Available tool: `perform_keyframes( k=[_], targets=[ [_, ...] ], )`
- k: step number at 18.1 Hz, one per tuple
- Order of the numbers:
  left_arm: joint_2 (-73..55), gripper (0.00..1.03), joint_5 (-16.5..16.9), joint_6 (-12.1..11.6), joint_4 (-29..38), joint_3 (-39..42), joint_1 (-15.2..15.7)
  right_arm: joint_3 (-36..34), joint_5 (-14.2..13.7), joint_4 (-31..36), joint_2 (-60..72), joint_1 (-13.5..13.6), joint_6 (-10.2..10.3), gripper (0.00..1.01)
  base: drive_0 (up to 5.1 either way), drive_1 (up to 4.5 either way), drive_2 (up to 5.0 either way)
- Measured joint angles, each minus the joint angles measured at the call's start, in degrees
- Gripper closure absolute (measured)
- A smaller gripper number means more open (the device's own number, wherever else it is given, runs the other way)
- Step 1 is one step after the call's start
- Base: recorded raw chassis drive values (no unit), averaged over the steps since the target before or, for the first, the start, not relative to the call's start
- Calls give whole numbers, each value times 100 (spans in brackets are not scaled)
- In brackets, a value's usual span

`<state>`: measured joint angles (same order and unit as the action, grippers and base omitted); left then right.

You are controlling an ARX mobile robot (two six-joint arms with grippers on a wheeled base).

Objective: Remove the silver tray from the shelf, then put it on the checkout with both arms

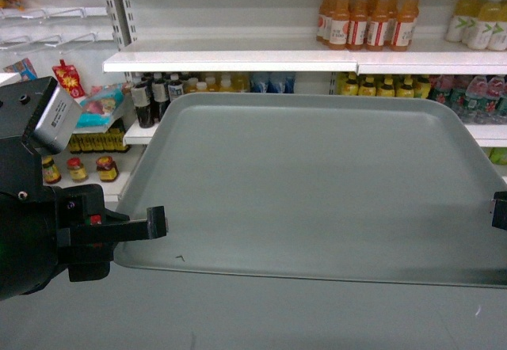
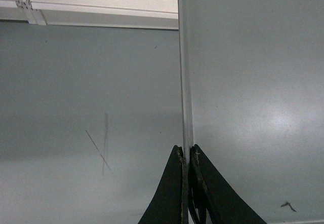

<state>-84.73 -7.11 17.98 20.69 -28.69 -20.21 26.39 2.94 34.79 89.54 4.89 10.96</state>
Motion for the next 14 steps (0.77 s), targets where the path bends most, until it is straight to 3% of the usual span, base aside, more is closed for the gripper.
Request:
perform_keyframes(
  k=[14],
  targets=[
    [0,100,-2,0,15,0,0,0,4,11,0,0,0,98,5,-428,439]
  ],
)
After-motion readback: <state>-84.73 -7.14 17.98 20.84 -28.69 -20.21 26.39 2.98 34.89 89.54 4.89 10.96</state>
